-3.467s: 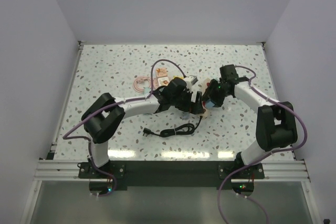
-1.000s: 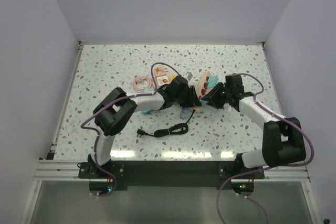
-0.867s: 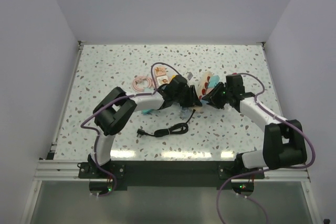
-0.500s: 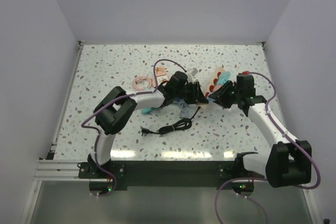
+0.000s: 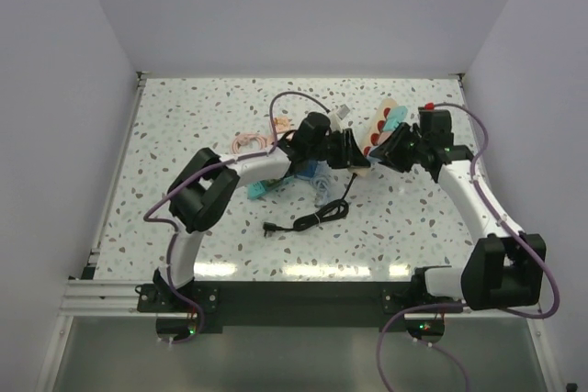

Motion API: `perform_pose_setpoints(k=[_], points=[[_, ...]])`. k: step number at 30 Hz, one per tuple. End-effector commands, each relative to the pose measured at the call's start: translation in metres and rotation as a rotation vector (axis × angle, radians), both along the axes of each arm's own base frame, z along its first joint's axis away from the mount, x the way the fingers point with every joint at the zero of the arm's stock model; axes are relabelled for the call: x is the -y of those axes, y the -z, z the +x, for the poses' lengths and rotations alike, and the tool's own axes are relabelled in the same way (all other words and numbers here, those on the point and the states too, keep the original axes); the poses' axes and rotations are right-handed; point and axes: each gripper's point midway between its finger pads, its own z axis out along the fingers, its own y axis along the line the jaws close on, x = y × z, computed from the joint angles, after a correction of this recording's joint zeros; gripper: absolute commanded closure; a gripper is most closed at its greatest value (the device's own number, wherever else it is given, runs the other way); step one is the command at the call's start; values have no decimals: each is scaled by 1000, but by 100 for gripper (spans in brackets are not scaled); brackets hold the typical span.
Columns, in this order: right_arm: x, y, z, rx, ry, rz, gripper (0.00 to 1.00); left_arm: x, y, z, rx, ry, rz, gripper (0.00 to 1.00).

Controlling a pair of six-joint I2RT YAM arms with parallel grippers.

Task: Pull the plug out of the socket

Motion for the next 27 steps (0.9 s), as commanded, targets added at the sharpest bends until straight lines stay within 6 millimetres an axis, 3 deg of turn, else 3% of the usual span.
perform_pose_setpoints(k=[1, 9, 12, 13, 14, 16, 22, 24, 25, 27], points=[[-10, -55, -22, 101, -142, 7, 100, -65, 1, 91, 64, -312, 111, 100], [-5, -67, -26, 120, -132, 5, 100, -80, 0, 104, 65, -337, 115, 100], [-6, -82, -25, 147, -156, 26, 100, -83, 0, 105, 63, -341, 118, 100], [-4, -96, -21, 179, -163, 9, 100, -84, 2, 104, 59, -343, 123, 100], [1, -93, -20, 147, -154, -11, 100, -85, 3, 104, 59, -344, 125, 100], [0, -105, -14, 175, -182, -20, 100, -86, 6, 104, 53, -342, 130, 100], [12, -73, 2, 58, -165, -49, 100, -90, 3, 104, 55, -343, 132, 100], [14, -74, 12, 125, -118, -40, 100, -88, 3, 104, 44, -349, 118, 100], [11, -52, 7, 76, -67, 9, 100, -87, 0, 107, 44, -350, 109, 100], [2, -59, 14, 176, -9, 40, 100, -83, 1, 108, 30, -351, 96, 100]])
